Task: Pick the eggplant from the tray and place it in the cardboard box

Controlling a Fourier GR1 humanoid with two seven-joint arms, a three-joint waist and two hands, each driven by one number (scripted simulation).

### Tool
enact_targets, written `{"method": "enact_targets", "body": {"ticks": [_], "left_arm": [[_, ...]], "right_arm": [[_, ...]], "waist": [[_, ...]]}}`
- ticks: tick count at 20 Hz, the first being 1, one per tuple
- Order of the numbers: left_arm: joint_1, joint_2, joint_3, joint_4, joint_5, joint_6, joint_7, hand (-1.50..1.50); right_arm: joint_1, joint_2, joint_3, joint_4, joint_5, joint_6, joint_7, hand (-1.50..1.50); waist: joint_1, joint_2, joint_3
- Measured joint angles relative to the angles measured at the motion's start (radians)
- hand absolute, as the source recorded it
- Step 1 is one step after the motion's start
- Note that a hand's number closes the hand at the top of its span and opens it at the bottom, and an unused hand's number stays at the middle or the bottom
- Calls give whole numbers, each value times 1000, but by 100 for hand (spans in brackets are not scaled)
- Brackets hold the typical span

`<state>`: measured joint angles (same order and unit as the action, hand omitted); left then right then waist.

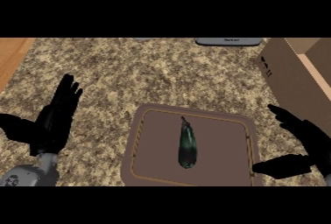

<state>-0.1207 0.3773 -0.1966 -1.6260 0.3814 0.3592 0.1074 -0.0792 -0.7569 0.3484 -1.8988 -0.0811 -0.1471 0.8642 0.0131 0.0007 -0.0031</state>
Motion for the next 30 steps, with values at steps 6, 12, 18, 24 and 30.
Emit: {"method": "enact_targets", "body": {"ticks": [6, 12, 18, 24, 30], "left_arm": [[-4, -13, 21, 1, -14, -16, 9, 0], [3, -27, 48, -5, -28, -42, 21, 0], [15, -43, 57, -15, -41, -54, 31, 0], [12, -49, 85, -5, -47, -84, 37, 0], [2, -86, 81, -7, -89, -69, 51, 0]], "right_arm": [[-187, 97, -4, 29, -79, 72, 159, -150], [-293, 215, 20, 52, -48, 80, 217, -150], [-333, 293, 73, 131, 21, 83, 243, -150], [-340, 383, 78, 211, 62, 83, 236, -150], [-331, 441, 78, 250, 134, 85, 234, -150]], "waist": [[-1, 0, 2], [-5, -1, 2], [-6, -1, 2], [-8, -1, 3], [-11, -1, 3]]}}
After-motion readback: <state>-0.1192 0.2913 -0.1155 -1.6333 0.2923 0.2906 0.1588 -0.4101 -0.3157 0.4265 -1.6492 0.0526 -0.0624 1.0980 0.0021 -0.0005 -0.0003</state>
